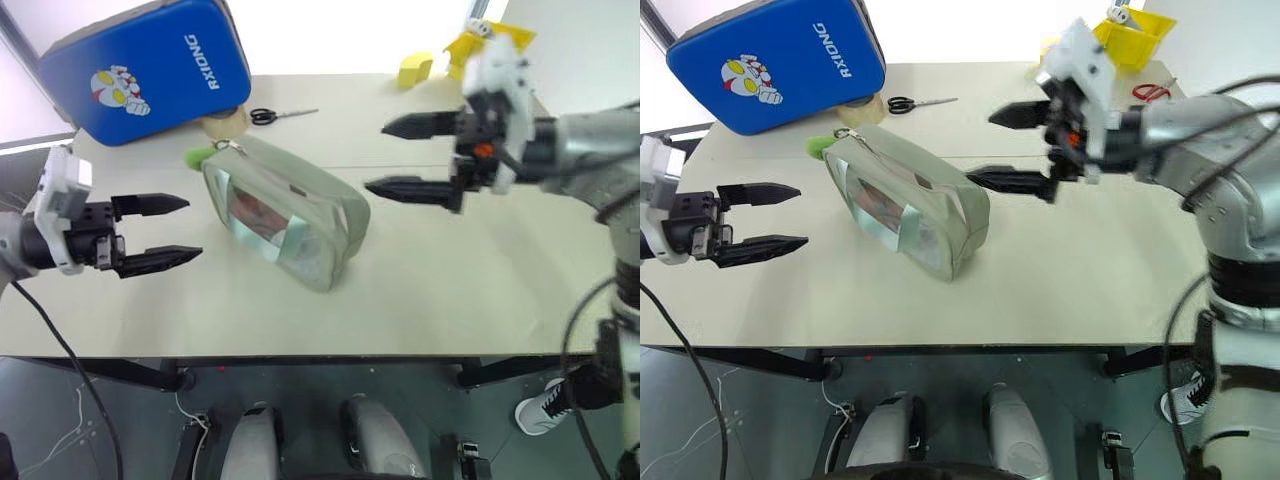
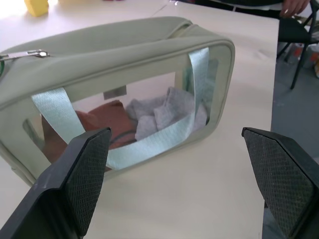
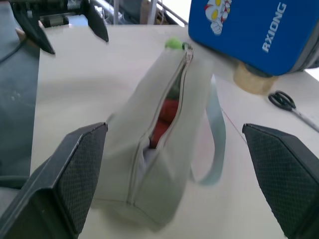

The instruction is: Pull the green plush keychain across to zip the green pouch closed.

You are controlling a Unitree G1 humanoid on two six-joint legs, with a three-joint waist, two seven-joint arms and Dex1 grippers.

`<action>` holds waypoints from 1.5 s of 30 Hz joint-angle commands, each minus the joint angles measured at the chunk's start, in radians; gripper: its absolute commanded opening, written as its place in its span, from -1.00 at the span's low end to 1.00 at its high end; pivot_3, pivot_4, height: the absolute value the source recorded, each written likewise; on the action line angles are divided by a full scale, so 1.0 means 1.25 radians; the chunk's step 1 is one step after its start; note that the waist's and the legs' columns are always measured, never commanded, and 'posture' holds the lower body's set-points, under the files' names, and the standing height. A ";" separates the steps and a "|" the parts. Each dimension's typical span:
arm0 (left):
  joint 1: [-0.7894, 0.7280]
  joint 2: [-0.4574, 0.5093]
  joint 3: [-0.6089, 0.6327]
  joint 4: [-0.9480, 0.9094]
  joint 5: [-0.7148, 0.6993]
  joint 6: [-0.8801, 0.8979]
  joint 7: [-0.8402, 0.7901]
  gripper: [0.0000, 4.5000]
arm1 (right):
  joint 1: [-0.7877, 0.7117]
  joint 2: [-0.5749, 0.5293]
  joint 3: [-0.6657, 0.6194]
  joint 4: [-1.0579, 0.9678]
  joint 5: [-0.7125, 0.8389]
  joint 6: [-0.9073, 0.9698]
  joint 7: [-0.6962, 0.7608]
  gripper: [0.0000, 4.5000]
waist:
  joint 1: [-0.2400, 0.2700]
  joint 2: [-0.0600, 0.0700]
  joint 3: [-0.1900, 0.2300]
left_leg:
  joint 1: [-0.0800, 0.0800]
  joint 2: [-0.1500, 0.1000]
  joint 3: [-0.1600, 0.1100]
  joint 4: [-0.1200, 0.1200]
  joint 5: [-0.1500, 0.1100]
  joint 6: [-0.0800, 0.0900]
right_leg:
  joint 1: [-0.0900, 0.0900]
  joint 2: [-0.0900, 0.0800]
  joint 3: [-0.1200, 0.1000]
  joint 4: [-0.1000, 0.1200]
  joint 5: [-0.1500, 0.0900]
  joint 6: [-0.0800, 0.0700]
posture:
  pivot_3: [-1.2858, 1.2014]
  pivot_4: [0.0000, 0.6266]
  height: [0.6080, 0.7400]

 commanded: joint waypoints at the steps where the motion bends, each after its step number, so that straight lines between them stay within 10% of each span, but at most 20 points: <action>1: -0.045 0.011 0.029 0.034 -0.021 -0.015 -0.020 0.99 | -0.136 0.114 0.051 0.093 -0.009 0.101 -0.070 1.00 | -0.005 0.000 0.000 | 0.000 0.000 0.000 0.000 0.000 0.000 | -0.001 0.000 0.000 0.001 0.000 0.000 | 0.03 -0.52 0.96; 15: -0.029 0.004 0.063 0.032 -0.026 -0.017 -0.006 0.99 | -0.325 0.360 0.283 0.357 -0.166 0.210 -0.092 1.00 | -0.014 -0.001 0.000 | -0.005 0.000 0.001 -0.001 0.000 0.000 | -0.006 -0.001 -0.001 0.001 0.000 0.000 | 0.03 -0.52 0.96; 18: -0.018 0.002 0.067 0.021 -0.029 -0.017 0.001 1.00 | -0.330 0.362 0.323 0.367 -0.195 0.193 -0.064 0.62 | -0.018 -0.001 0.000 | -0.006 0.000 0.000 -0.001 0.000 0.000 | -0.006 -0.001 -0.001 0.001 0.000 0.000 | 0.03 -0.52 0.96; 25: -0.018 -0.003 0.054 0.016 -0.023 -0.027 0.011 1.00 | -0.352 0.371 0.344 0.389 -0.241 0.160 -0.013 -1.00 | -0.019 -0.001 0.000 | -0.006 0.000 0.000 -0.001 0.000 0.000 | -0.007 -0.001 -0.001 0.001 0.000 0.000 | 0.03 -0.52 0.96; 45: -0.044 -0.010 0.016 0.023 -0.009 -0.041 0.006 1.00 | -0.210 0.011 0.371 0.187 -0.421 -0.340 0.425 -1.00 | -0.019 -0.001 0.000 | -0.008 0.000 -0.001 0.000 0.000 0.000 | -0.009 -0.001 -0.001 0.001 0.000 0.000 | 0.03 -0.52 0.96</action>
